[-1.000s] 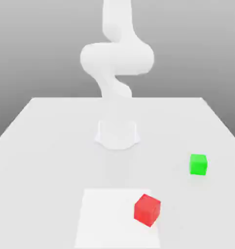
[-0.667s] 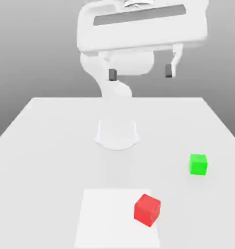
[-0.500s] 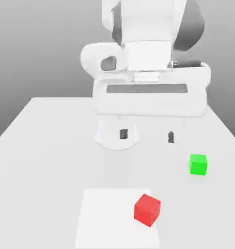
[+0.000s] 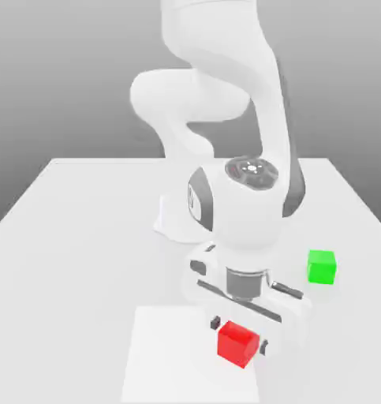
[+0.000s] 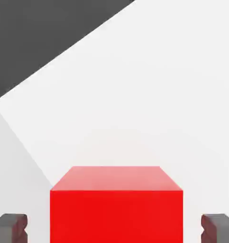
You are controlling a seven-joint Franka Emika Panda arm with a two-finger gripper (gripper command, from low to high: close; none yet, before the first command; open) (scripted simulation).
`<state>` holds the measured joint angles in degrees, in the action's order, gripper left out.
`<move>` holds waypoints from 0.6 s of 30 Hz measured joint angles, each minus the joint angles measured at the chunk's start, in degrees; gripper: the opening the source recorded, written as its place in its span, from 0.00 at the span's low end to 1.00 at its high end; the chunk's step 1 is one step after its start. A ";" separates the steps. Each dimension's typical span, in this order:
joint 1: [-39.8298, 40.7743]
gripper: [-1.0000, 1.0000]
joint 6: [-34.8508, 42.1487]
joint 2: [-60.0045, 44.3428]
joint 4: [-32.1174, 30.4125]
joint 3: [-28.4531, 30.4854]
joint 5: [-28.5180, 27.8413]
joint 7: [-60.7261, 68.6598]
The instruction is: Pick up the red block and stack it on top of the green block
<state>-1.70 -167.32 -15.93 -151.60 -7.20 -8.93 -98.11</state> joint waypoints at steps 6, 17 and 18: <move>0.73 0.00 2.03 2.51 -0.43 -1.08 1.46 1.06; -16.23 0.00 12.14 21.70 -8.86 -11.11 16.55 5.71; -18.16 0.00 12.57 23.26 -9.92 -12.33 17.85 5.69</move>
<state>-19.86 -154.74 7.34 -161.52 -19.53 8.92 -92.42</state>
